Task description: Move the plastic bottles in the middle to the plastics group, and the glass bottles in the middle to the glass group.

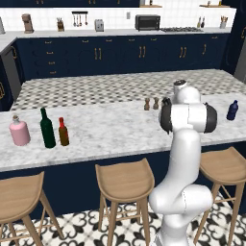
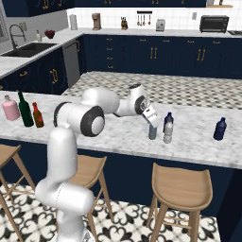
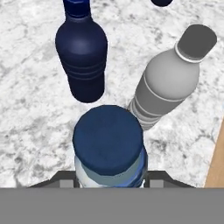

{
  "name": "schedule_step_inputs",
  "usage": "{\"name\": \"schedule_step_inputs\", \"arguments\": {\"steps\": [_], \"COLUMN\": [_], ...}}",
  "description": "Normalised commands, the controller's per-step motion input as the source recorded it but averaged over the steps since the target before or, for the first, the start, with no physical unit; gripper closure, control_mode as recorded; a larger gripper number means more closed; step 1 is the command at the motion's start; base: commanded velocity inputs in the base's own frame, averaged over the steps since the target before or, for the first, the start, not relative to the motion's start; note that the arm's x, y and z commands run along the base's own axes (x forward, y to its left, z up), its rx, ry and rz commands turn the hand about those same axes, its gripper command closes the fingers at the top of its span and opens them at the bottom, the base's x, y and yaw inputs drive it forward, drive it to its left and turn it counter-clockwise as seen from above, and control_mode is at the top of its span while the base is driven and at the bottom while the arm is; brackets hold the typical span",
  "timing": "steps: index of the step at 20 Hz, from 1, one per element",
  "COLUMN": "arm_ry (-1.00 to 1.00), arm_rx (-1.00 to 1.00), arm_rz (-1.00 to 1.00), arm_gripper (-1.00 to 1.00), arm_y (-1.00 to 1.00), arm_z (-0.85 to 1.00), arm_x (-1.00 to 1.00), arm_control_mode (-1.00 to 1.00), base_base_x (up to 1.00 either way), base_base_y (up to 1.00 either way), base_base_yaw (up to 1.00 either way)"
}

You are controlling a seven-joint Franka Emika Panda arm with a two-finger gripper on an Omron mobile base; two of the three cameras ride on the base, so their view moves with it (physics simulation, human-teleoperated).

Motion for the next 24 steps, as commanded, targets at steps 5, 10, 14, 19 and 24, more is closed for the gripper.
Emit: {"name": "schedule_step_inputs", "arguments": {"steps": [5,10,14,19,24], "arm_ry": [0.0,0.0,0.0,0.0,0.0], "arm_rx": [0.0,-0.02,0.0,0.0,0.0], "arm_rz": [-0.03,-0.02,-0.02,0.0,0.0], "arm_gripper": [1.0,1.0,1.0,-1.0,-1.0], "arm_y": [0.0,0.0,0.0,0.0,0.0], "arm_z": [-0.47,0.0,0.0,0.0,0.0], "arm_x": [0.01,0.07,0.11,0.0,0.0], "arm_control_mode": [-1.0,-1.0,-1.0,-1.0,-1.0], "base_base_x": [0.0,0.0,0.0,0.0,0.0], "base_base_y": [0.0,0.0,0.0,0.0,0.0], "base_base_yaw": [0.0,0.0,0.0,0.0,0.0]}}
